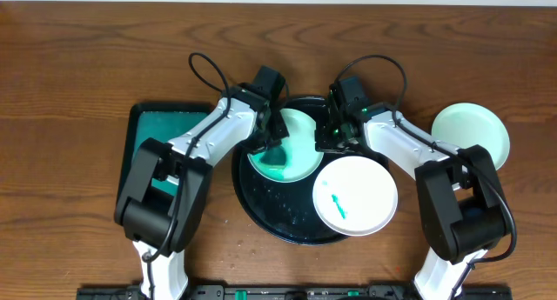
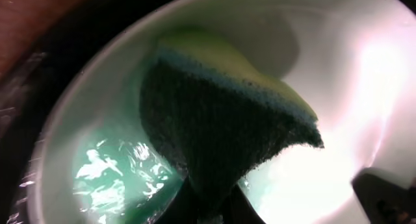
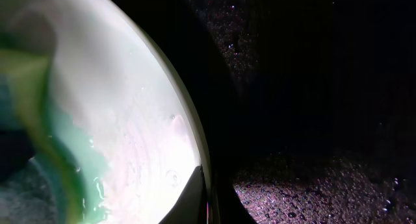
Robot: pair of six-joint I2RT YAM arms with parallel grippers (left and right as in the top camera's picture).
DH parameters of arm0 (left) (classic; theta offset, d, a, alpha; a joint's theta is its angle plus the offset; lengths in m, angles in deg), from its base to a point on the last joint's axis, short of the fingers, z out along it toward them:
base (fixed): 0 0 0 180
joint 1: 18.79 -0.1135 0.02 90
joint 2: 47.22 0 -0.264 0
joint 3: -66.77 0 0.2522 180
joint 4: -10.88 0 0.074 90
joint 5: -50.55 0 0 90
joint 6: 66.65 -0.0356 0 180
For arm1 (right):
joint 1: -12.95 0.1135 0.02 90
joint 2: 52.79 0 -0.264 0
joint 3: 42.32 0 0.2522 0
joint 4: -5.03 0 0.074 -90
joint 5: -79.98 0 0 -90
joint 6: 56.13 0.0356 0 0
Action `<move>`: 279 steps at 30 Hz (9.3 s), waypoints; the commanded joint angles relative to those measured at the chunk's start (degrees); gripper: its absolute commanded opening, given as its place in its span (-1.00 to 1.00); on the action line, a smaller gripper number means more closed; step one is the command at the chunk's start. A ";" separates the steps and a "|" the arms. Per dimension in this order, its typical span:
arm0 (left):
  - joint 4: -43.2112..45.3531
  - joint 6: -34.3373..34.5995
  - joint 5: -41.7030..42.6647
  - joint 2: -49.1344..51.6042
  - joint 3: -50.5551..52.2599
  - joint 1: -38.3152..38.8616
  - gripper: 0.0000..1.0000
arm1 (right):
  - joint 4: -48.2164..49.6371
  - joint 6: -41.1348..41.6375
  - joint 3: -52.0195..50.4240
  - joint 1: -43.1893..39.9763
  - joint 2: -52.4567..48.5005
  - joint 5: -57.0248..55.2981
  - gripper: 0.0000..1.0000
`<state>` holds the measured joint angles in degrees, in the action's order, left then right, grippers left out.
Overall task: Clean dirty plates on tray and stack at the side
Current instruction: 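Scrub the held pale green plate with the sponge in the left gripper, then return the sponge to the water tray with the left gripper, then lift the pale green plate with the right gripper and tilt it up, then carry the plate right and stack it on the other green plate, then release the plate and move the right gripper to the white plate rim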
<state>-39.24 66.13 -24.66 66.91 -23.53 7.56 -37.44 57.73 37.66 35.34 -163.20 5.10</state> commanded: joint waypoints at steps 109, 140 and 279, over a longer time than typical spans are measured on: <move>-30.27 -19.39 -24.50 -11.23 -7.17 -21.22 -0.85 | -14.27 -5.49 2.71 1.92 16.06 -3.30 -0.97; -21.07 -19.61 -17.29 -11.15 1.42 -28.52 0.28 | -10.05 -24.72 2.89 10.88 29.03 -37.11 -0.98; -21.55 -19.56 -16.68 -11.15 1.42 -28.52 0.64 | -31.08 0.72 -2.64 -36.04 33.79 -0.33 0.07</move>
<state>-60.55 46.46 -41.23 55.58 -22.10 -20.79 -64.22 53.47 35.23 -4.81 -131.31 9.95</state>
